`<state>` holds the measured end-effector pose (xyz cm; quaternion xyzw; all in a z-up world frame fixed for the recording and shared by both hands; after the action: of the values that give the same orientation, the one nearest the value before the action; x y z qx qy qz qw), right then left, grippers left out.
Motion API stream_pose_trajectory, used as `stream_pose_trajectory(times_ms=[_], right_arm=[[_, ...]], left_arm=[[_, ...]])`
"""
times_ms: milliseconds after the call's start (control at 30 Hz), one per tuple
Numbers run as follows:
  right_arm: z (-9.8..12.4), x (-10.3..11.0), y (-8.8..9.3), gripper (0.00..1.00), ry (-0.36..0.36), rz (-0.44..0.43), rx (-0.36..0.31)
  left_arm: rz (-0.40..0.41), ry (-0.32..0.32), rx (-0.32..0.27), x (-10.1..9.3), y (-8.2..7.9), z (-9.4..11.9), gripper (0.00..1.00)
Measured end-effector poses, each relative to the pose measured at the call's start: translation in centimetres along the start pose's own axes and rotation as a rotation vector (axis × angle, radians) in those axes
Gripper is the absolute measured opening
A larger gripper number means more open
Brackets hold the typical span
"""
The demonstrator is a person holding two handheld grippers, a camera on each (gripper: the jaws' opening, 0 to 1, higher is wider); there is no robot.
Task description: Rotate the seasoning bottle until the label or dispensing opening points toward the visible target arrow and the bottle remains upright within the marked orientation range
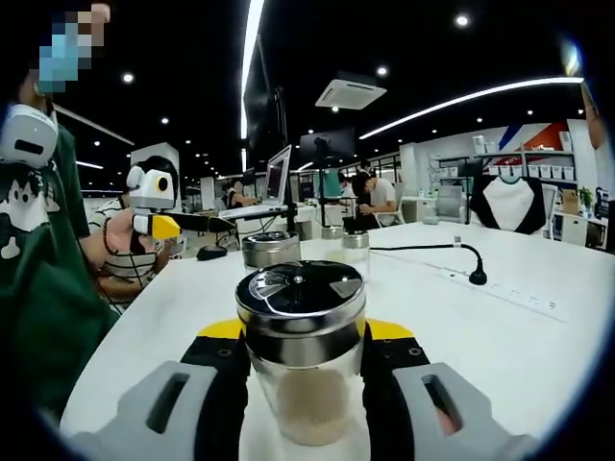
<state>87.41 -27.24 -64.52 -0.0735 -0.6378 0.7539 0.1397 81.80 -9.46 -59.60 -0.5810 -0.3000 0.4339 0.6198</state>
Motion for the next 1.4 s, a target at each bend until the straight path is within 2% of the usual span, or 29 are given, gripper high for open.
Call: stream_pose_trajectory(times_ms=[267,433,533,700,800,1000,1067,1133,1200,1233,1333,1400], right_arm=[[0.3,-0.2,0.4,0.46,0.04,-0.045,-0.004],[1.4,0.0,0.5,0.55,0.082,-0.076,-0.012],[2.0,0.0,0.7,0.56,0.137,-0.086,0.009],[2.9,0.8,0.0,0.57,0.192,-0.088,-0.02],[3.4,1.1,0.1,0.58,0.245,-0.087,0.007],[4.7,1.7,-0.6,0.57,0.365,-0.08,-0.013],[5.1,1.9,-0.8,0.57,0.4,-0.09,-0.019],[5.7,2.3,-1.2,0.57,0.44,-0.102,-0.023],[6.5,2.2,-1.6,0.58,0.51,-0.059,-0.014],[6.6,2.4,-1.5,0.58,0.517,-0.063,-0.005],[7.2,3.1,-1.2,0.58,0.57,-0.081,0.024],[7.5,3.5,-1.2,0.59,0.613,-0.111,-0.007]], left_arm=[[0.004,0.009,0.01,-0.1,0.2,-0.3,0.9],[0.004,0.016,0.009,-0.2,0.3,-0.5,0.9],[0.006,0.02,0.011,-0.2,0.4,-0.6,0.9],[0.01,0.032,0.01,-0.4,0.6,-0.8,0.9],[0.011,0.036,0.011,-0.5,0.7,-0.8,0.9],[0.03,0.042,-0.001,-0.5,0.6,-0.7,0.9],[0.021,0.037,0.002,-0.5,0.6,-0.7,0.9],[-0.056,0.015,0.012,-0.3,0.7,-0.6,0.9],[-0.032,0.034,-0.01,-0.8,0.3,-0.6,0.9],[-0.01,0.047,-0.018,-1.0,0.2,-0.6,0.9],[-0.029,0.041,-0.011,-1.0,0.2,-0.6,0.9],[-0.031,0.04,-0.012,-1.1,0.2,-0.6,0.9]])
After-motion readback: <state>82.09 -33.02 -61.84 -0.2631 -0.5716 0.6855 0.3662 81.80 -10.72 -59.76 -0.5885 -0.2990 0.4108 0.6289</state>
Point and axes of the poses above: the point that each gripper's makers call its tool centre point, and the gripper's own axes: z roughly backward along the fingers, x roughly to its left, y roughly out of its underside, the point moved 1 cm from there along z, roughly backward along the fingers
